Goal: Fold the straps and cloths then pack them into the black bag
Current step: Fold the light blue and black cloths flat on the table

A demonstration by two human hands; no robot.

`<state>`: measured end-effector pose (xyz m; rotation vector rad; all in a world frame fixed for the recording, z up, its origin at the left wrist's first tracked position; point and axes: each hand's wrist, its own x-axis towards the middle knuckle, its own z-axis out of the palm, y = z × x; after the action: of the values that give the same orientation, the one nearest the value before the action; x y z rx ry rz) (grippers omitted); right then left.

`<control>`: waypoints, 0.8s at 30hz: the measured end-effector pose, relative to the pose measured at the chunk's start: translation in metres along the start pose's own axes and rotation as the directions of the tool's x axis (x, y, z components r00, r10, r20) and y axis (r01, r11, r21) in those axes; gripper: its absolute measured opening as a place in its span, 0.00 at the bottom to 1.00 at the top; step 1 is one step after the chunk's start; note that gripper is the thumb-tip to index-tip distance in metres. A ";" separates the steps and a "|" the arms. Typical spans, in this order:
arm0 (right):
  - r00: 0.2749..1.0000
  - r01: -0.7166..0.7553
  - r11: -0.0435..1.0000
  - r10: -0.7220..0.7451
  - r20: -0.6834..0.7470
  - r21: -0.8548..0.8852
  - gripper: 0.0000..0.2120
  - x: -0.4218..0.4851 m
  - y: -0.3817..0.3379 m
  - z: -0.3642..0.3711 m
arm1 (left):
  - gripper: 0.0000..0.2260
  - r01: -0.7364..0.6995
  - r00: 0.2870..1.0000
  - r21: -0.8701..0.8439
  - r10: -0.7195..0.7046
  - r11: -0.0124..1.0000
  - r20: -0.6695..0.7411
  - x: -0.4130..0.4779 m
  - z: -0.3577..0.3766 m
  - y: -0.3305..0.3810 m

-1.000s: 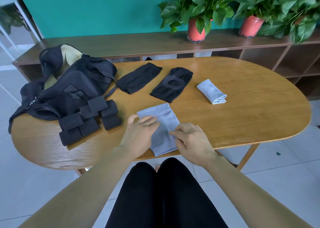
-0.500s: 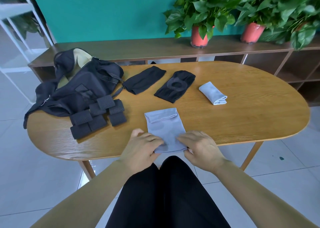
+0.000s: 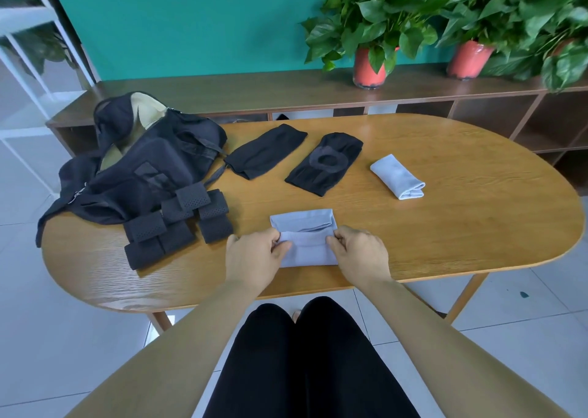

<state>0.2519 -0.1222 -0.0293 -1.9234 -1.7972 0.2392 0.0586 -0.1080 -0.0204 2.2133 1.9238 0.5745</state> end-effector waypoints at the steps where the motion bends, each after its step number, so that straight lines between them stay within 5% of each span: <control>1: 1.000 -0.004 0.999 0.003 -0.011 -0.035 0.13 0.001 -0.001 0.002 | 0.19 -0.004 1.000 0.022 0.004 1.000 -0.010 0.002 0.001 0.001; 7: 0.998 -0.052 0.990 0.046 -0.049 -0.128 0.14 0.004 -0.005 0.007 | 0.09 -0.021 0.999 0.039 0.022 0.999 -0.031 0.003 0.007 0.000; 14: 0.993 -0.087 0.985 0.074 -0.090 -0.151 0.12 0.003 -0.009 0.007 | 0.16 -0.012 0.993 0.115 0.025 0.993 -0.116 0.001 0.014 -0.004; 18: 0.988 -0.099 0.986 0.081 -0.134 -0.133 0.10 0.001 -0.011 0.009 | 0.11 -0.181 0.959 0.114 0.201 0.977 -0.198 -0.001 0.016 0.001; 22: 0.949 0.071 0.986 -0.114 -0.295 -0.152 0.12 -0.004 -0.012 0.014 | 0.19 -0.390 0.908 0.170 0.408 0.905 -0.092 -0.005 0.018 0.006; 24: 0.930 0.223 0.951 -0.273 -0.245 -0.212 0.14 -0.005 -0.014 0.015 | 0.22 -0.425 0.900 0.200 0.436 0.883 -0.012 -0.008 0.020 0.007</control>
<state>0.2324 -0.1235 -0.0368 -1.7188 -1.9001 -0.2737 0.0715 -0.1146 -0.0375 2.8078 1.5640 0.5282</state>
